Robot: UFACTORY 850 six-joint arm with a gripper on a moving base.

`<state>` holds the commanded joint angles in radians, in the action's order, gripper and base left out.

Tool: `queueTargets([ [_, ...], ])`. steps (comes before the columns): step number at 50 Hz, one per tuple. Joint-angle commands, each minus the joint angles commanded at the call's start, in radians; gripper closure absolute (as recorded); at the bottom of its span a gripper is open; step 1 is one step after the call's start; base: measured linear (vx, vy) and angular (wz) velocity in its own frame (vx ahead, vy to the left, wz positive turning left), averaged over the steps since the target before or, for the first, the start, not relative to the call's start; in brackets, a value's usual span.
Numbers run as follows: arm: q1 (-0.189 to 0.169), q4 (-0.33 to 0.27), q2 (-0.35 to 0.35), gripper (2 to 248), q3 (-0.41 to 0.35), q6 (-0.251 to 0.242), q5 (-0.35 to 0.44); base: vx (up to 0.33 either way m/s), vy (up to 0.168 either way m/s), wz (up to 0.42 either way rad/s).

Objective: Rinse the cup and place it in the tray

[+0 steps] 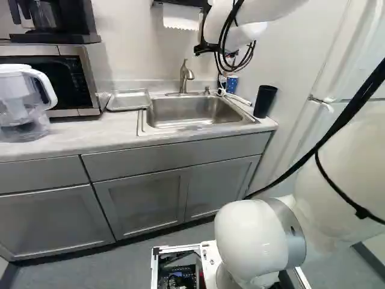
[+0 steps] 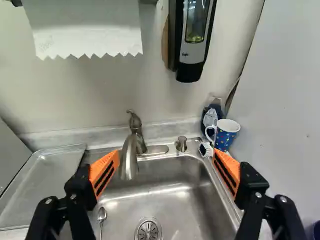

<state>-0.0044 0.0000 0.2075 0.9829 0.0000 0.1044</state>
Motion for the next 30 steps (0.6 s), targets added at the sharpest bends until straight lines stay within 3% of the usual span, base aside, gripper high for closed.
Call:
queueTargets([
  [30, 0.0, 0.0, 0.0, 3, 0.0, 0.0, 0.0, 0.0, 0.0, 0.0],
])
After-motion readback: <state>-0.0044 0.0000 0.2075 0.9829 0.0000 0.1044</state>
